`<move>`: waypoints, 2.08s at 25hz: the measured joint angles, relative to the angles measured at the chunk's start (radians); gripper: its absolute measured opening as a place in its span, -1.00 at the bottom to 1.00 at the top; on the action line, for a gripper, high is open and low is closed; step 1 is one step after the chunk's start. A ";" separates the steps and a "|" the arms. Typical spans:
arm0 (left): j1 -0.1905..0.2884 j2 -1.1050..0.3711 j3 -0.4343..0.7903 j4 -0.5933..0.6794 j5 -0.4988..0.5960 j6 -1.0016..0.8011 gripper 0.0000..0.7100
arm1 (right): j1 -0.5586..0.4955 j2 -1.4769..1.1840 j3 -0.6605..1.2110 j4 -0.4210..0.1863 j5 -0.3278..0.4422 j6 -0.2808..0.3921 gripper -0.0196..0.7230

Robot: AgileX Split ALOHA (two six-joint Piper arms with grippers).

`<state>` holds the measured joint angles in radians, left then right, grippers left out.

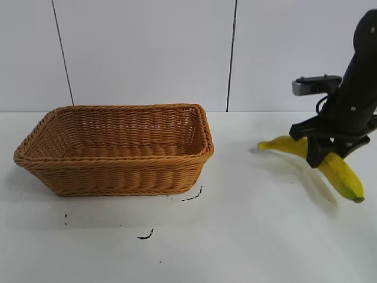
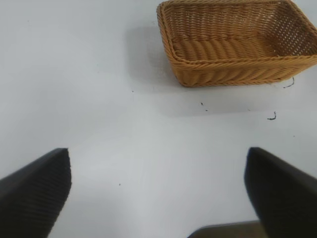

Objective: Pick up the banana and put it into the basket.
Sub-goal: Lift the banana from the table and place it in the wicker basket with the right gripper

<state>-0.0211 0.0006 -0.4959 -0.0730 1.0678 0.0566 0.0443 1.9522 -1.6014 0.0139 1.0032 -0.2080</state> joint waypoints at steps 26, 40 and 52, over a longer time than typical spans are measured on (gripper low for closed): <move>0.000 0.000 0.000 0.001 0.000 0.000 0.94 | 0.563 0.232 -0.454 -0.043 -0.160 -0.342 -0.13; 0.000 0.000 0.000 0.001 0.000 0.000 0.94 | 0.614 0.457 -0.456 -0.045 -0.353 -0.453 -0.13; 0.000 0.000 0.000 0.001 0.000 0.000 0.94 | 0.614 0.466 -0.456 -0.045 -0.400 -0.460 -0.13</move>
<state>-0.0211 0.0006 -0.4959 -0.0720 1.0678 0.0566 0.6583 2.4186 -2.0569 -0.0310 0.6036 -0.6675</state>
